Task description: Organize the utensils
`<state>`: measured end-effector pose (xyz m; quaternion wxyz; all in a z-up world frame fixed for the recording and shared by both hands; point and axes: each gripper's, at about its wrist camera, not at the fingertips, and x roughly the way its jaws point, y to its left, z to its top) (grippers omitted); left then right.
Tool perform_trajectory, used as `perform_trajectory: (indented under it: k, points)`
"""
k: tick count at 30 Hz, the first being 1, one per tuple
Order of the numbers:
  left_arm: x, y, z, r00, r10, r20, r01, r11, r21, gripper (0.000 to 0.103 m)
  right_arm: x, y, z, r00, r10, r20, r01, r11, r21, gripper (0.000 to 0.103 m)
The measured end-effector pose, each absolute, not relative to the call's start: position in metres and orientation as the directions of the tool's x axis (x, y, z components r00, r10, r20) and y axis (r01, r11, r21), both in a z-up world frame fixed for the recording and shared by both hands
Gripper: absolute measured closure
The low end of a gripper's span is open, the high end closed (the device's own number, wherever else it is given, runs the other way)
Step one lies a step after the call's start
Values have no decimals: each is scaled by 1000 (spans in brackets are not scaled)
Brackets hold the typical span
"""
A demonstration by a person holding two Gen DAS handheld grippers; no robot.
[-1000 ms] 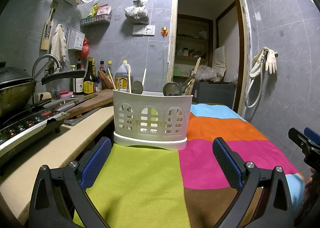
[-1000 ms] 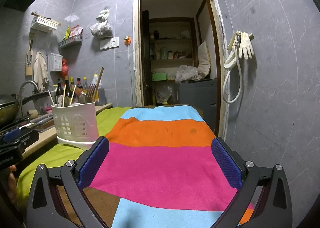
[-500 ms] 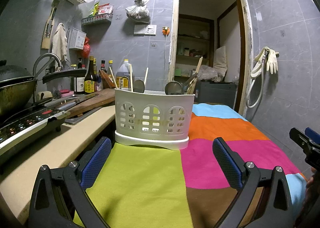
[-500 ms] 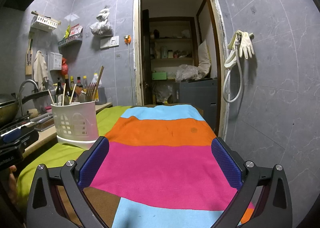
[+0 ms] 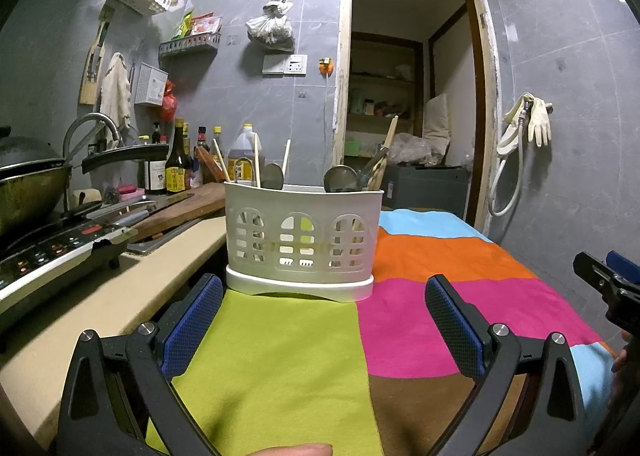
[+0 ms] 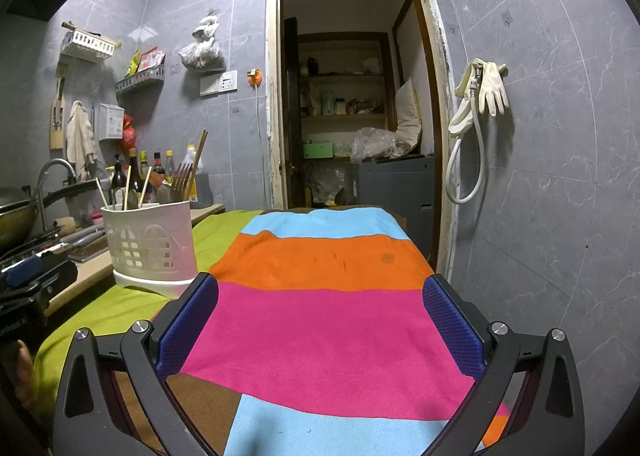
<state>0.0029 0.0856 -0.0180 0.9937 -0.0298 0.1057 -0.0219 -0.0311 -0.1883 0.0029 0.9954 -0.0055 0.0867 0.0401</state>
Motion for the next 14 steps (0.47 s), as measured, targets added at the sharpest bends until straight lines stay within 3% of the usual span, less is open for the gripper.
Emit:
perform_trajectory:
  k: [14]
  points:
    - [7, 85, -18, 976, -31, -217, 21, 998, -52, 3, -28, -188, 0, 980, 77, -184, -78, 997, 1, 0]
